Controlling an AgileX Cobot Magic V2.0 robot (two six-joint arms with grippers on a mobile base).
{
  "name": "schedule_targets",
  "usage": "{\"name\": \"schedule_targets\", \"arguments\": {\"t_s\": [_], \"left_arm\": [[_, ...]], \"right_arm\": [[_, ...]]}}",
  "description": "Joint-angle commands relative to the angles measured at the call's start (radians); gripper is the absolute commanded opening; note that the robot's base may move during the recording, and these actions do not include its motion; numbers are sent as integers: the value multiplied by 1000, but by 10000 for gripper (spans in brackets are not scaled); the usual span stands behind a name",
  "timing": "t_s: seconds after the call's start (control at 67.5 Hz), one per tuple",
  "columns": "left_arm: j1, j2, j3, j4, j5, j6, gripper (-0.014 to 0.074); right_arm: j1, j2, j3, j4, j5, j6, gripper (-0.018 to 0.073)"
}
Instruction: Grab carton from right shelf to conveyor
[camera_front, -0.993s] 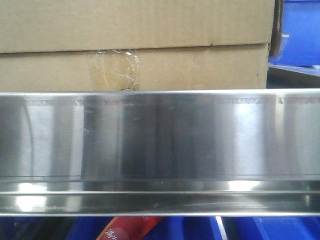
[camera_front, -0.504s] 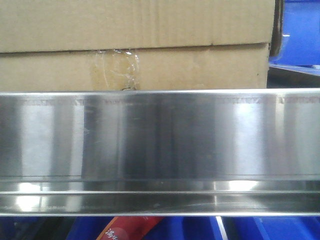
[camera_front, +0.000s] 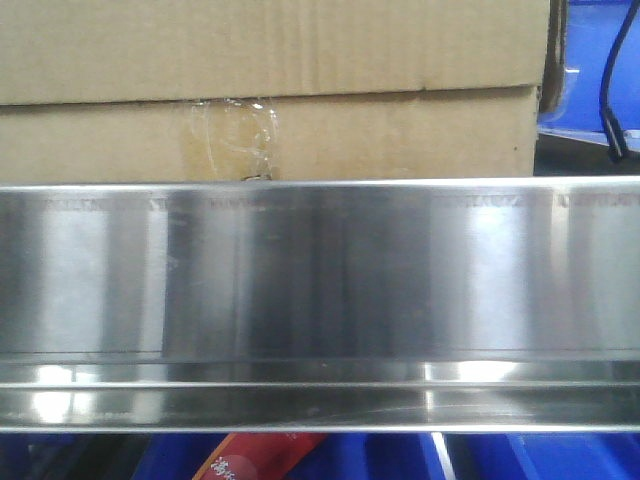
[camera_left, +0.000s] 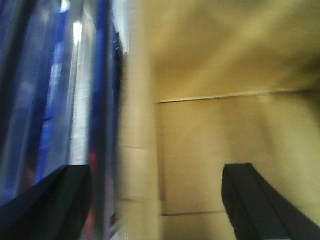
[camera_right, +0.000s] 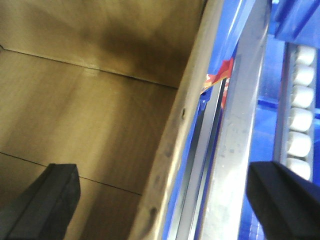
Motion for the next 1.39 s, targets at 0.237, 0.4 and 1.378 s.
{"name": "schedule_targets", "arguments": {"t_s": [0.237, 0.4, 1.378], "left_arm": [[32, 23, -3, -47, -6, 40, 434], [32, 42, 4, -47, -6, 40, 432], [-21, -176, 2, -99, -6, 31, -10]], "right_arm": [[1, 17, -9, 12, -32, 0, 559], [1, 46, -9, 15, -18, 0, 499], [15, -149, -63, 8, -11, 0, -66]]}}
